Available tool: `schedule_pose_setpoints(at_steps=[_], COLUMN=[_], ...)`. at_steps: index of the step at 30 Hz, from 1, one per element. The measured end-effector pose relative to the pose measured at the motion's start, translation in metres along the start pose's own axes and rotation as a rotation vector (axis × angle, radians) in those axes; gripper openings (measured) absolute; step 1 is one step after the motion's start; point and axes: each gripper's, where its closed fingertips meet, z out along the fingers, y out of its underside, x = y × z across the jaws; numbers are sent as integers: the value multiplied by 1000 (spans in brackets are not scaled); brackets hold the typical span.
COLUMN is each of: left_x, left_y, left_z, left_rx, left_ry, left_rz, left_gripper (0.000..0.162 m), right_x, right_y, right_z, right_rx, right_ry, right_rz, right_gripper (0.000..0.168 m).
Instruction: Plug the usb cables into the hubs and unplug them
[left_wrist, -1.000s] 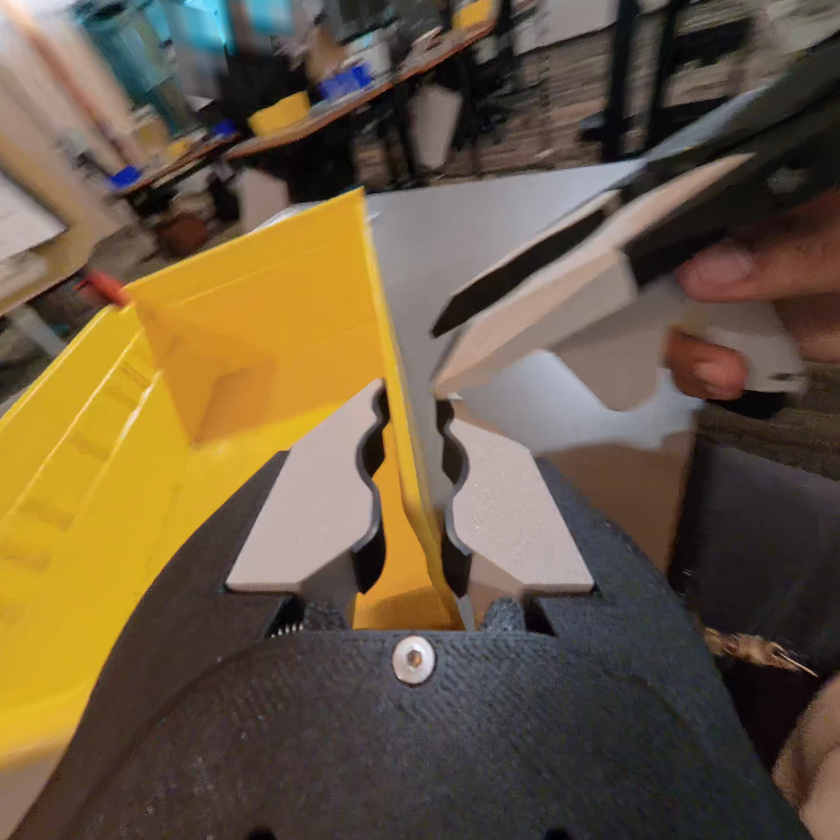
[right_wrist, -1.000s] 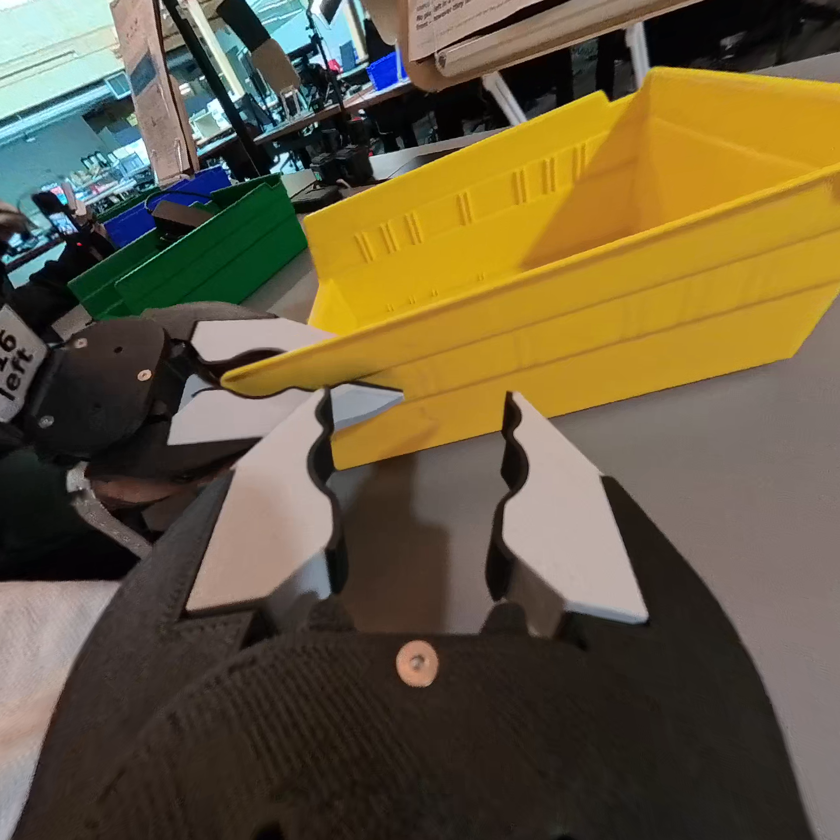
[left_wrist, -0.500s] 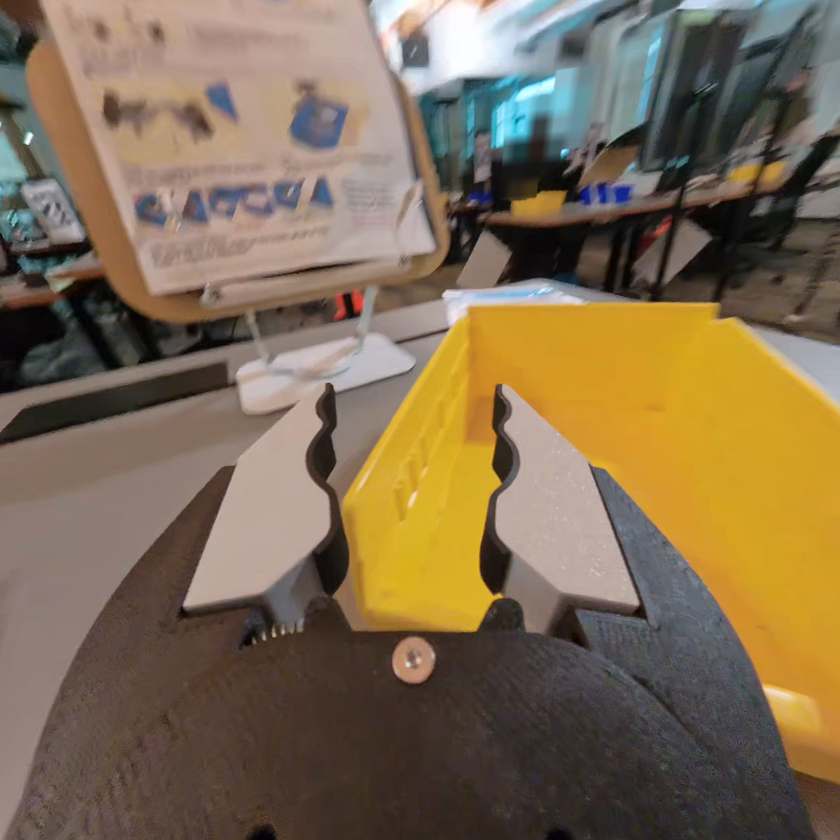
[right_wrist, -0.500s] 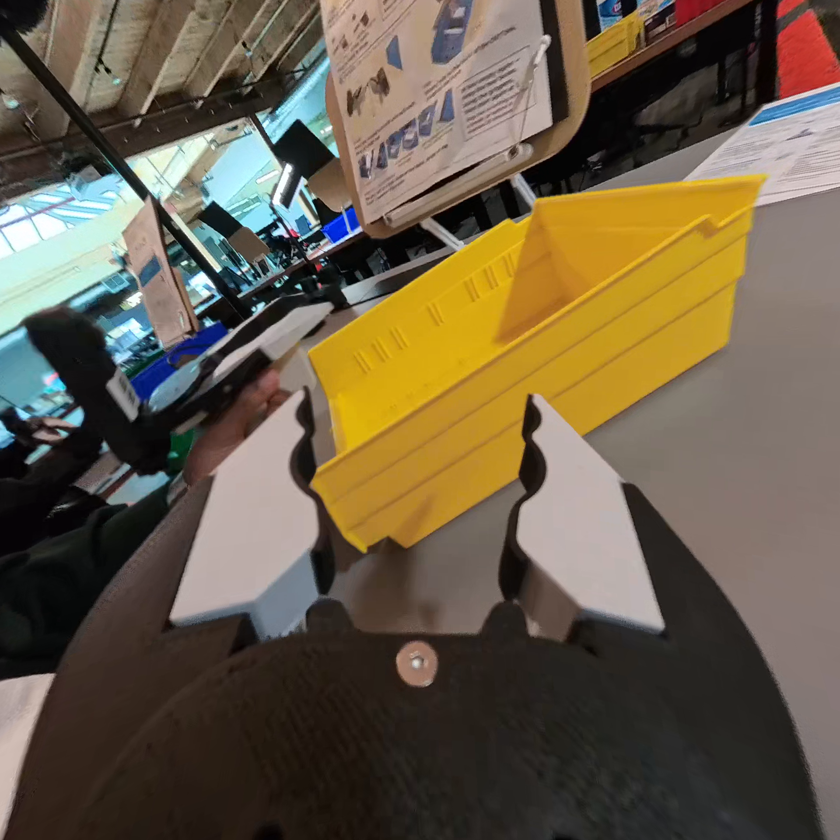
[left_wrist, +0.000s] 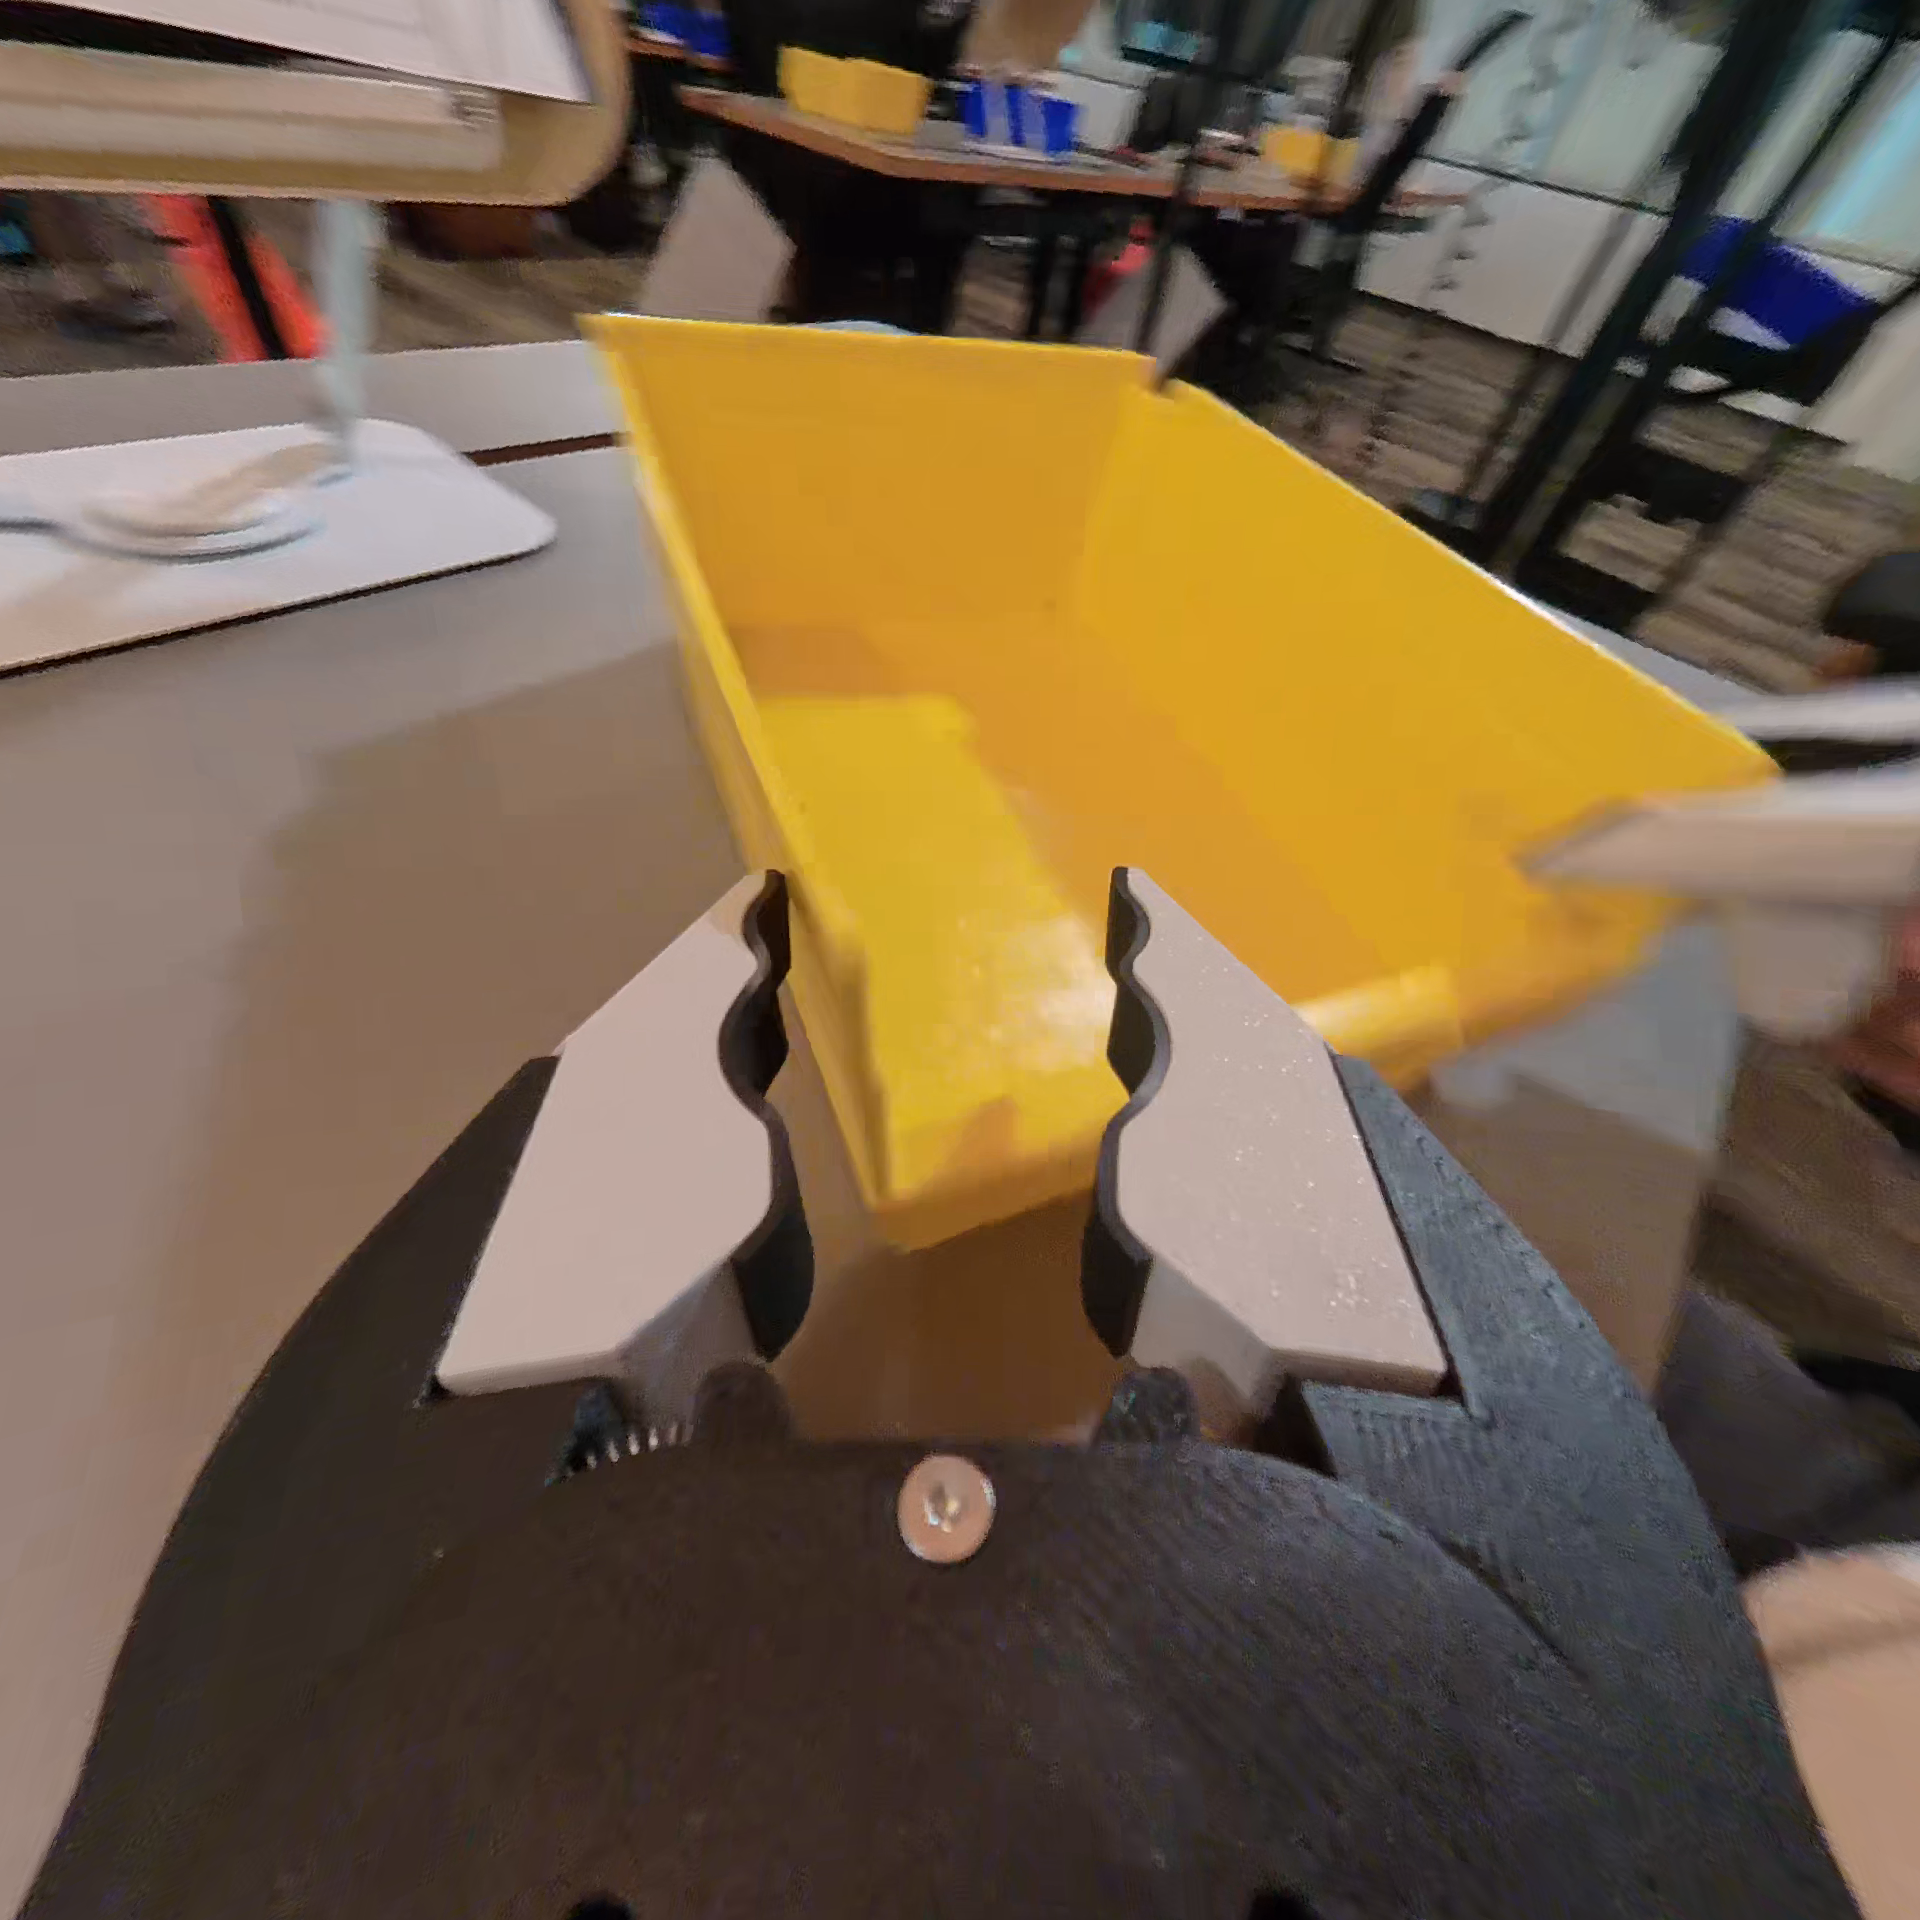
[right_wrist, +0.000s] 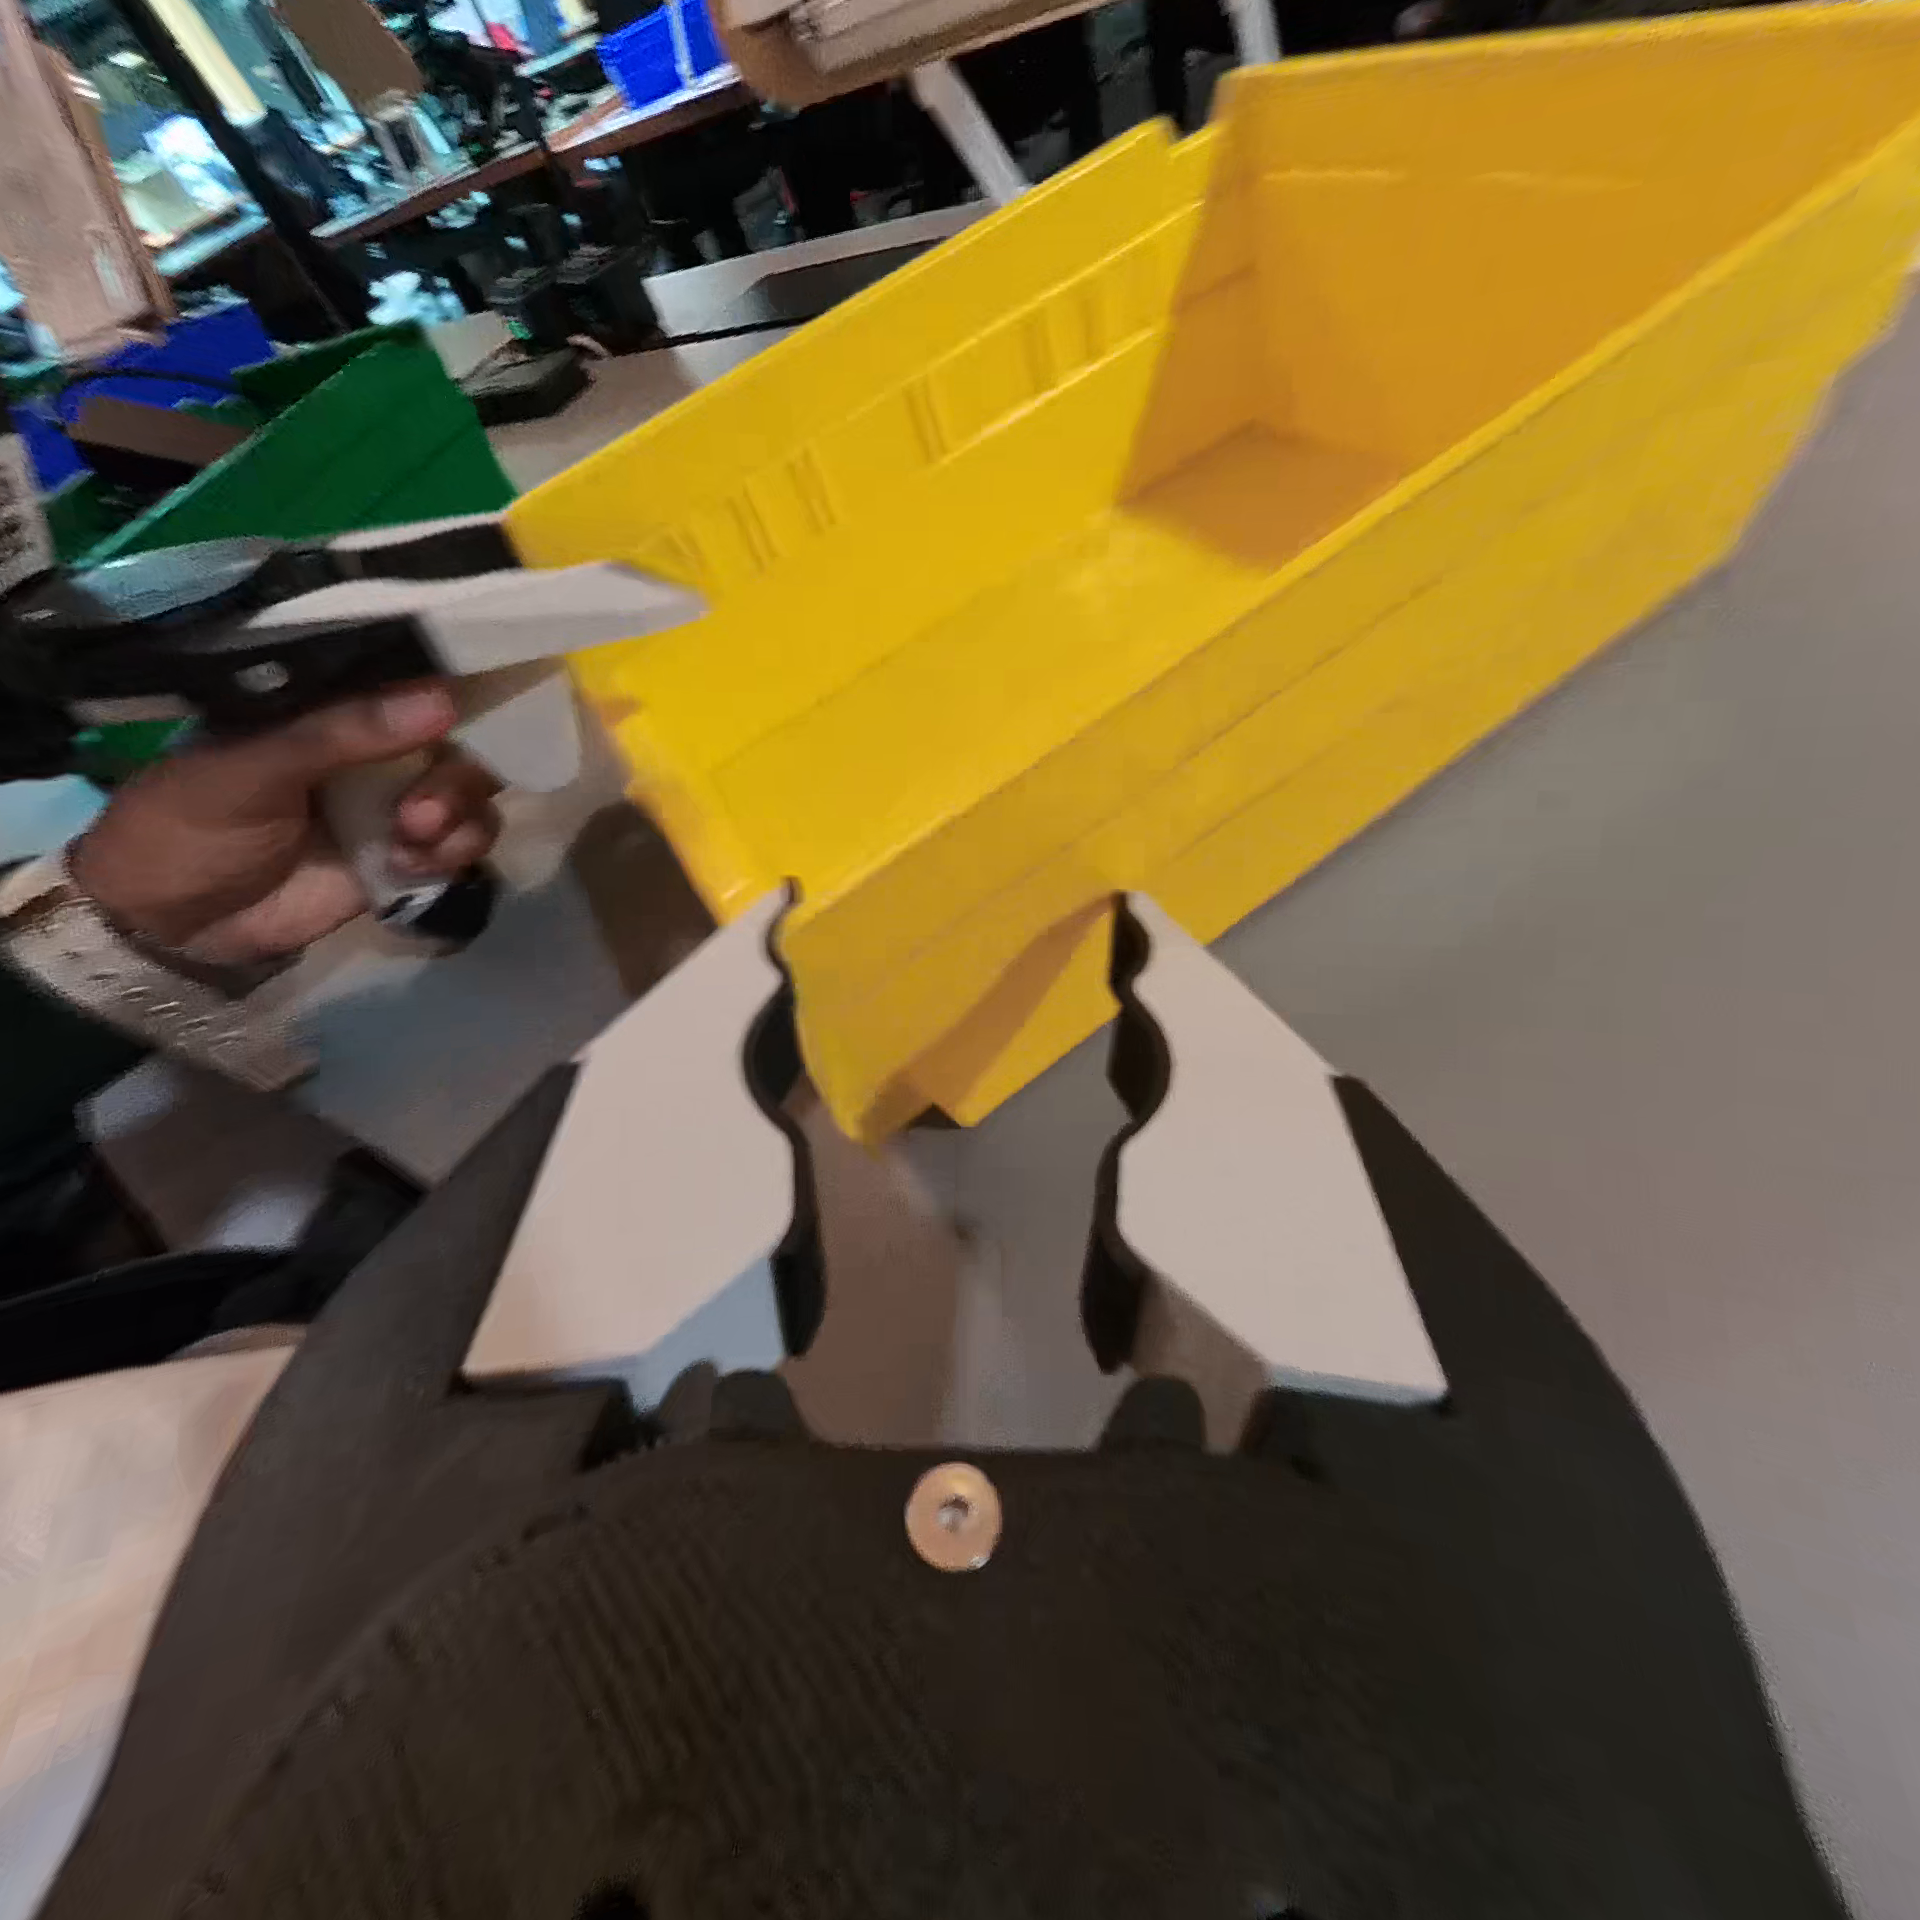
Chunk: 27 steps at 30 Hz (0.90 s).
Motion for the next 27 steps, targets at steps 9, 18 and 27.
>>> schedule_pose_setpoints(at_steps=[9, 18, 27], left_x=[86, 55, 56], left_y=[22, 16, 20], left_z=[-9, -5, -3], left_rx=[-112, -88, -115], left_ry=[438, 383, 389], left_rz=[-24, -212, -217], left_gripper=[41, 39, 38], right_x=[151, 230, 275], right_y=[-24, -29, -24], right_z=[-44, -105, -130], right_rx=[-36, 77, 126], right_ry=[293, 307, 417], right_rz=[-128, 77, 125], right_gripper=[10, 3, 3])
